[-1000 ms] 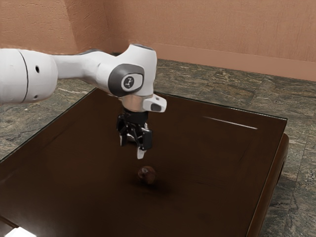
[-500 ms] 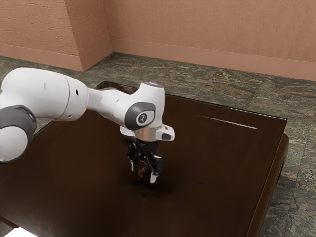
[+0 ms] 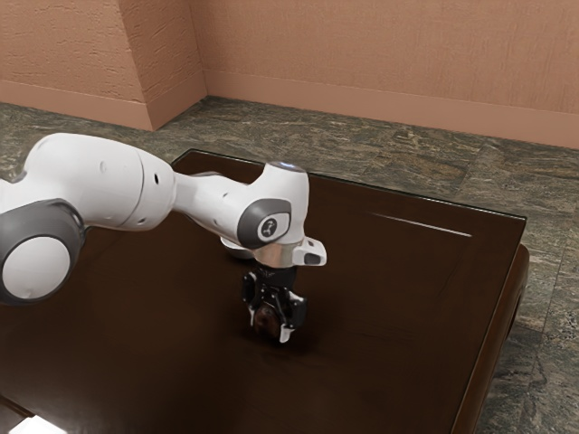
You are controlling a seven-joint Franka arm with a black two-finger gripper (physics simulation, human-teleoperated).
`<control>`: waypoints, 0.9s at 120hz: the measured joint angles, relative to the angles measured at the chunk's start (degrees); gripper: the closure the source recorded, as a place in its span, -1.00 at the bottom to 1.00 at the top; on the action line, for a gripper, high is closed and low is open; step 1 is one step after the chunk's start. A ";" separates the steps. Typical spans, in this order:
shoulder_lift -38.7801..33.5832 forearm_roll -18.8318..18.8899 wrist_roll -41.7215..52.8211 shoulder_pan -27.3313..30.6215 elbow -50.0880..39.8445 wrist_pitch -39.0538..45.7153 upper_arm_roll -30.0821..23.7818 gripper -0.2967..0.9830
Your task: Place the pear in the bowl.
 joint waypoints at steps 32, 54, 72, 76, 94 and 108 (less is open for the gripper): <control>-0.87 0.99 -0.98 -0.11 2.46 -1.87 0.44 0.02; -1.61 2.17 -0.59 2.24 8.35 -6.05 1.23 0.07; -1.52 3.56 0.92 6.95 13.51 -9.39 1.28 0.04; -1.40 3.83 1.41 7.85 14.83 -9.93 1.31 0.04; 0.83 4.68 4.00 11.28 20.36 -10.79 2.26 0.03; 4.40 4.75 6.20 12.83 24.66 -9.74 3.44 0.00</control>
